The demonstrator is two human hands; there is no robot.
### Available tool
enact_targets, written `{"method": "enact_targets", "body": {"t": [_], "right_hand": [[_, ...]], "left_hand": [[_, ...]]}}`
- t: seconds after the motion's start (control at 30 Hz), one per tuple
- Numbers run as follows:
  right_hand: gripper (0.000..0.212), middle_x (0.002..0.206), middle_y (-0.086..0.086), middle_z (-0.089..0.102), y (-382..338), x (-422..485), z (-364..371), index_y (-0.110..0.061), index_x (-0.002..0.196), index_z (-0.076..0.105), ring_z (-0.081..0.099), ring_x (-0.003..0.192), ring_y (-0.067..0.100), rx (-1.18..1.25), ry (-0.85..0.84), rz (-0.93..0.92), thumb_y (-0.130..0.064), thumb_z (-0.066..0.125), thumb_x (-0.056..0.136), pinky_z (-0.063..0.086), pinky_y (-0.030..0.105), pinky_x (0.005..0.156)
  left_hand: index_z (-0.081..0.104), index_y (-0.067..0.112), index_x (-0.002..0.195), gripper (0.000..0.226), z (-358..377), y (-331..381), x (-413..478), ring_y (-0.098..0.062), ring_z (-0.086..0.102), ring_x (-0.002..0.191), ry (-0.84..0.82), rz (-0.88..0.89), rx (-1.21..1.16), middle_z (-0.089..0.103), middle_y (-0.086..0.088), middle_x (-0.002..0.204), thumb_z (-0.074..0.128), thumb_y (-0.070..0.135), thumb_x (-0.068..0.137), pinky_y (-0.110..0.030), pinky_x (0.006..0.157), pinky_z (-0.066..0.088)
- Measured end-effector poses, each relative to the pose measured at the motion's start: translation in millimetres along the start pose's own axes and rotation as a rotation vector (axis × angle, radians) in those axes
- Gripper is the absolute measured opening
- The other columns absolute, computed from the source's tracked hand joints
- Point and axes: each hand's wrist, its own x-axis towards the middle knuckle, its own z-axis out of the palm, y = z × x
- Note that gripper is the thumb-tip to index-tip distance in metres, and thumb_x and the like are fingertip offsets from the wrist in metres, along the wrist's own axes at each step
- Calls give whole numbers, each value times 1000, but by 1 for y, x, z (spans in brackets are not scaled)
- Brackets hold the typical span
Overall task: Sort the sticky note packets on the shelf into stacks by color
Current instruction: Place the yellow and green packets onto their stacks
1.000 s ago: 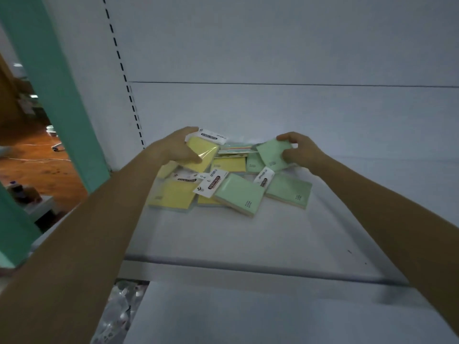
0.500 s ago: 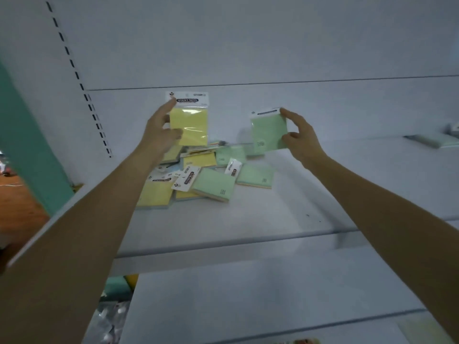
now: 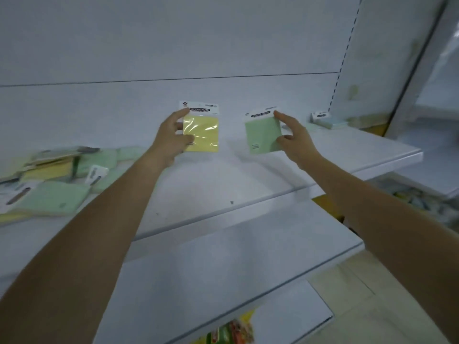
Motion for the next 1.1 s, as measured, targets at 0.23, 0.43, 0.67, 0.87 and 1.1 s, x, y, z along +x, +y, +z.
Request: {"method": "enact_targets", "body": {"t": [0.23,0.43,0.67,0.87,1.1], "right_hand": [[62,126,-6,40,68,20,-110,-25,135,41,58,109,29,-3,-25,48,6,40,82,46,32,83],[63,145,4,35,108,54,-145,-25,138,36,50,108,21,-45,-118,67,7,36,84,44,13,75],[62,127,-1,35,131,118,-159,-21,139,36,50,75,6,169,-80,185,13,32,87,47,13,62],[59,129,-2,35,154,174,-155,-20,139,37,45,105,20,226,-184,314,12,35,89,50,26,76],[58,146,7,35,171,236,-144,-13,140,34,45,103,19,154,-349,321,13,33,89,42,28,85]], "left_hand": [[37,20,137,66,135,1,18,-12,50,68,-28,-32,8,47,-10,108,44,-17,82,-8,41,44],[27,20,143,66,183,-7,48,-14,53,82,0,-65,91,42,-4,116,41,-14,87,-21,65,45],[25,18,143,58,193,-24,98,-6,55,74,61,-58,108,46,-9,128,43,-4,92,-17,64,45],[30,14,141,54,194,-40,134,-8,57,70,134,-85,101,46,-19,138,47,-2,92,-18,59,47],[33,11,140,54,198,-47,155,10,59,45,240,-122,133,53,-10,113,47,-3,90,-7,41,39]]}}
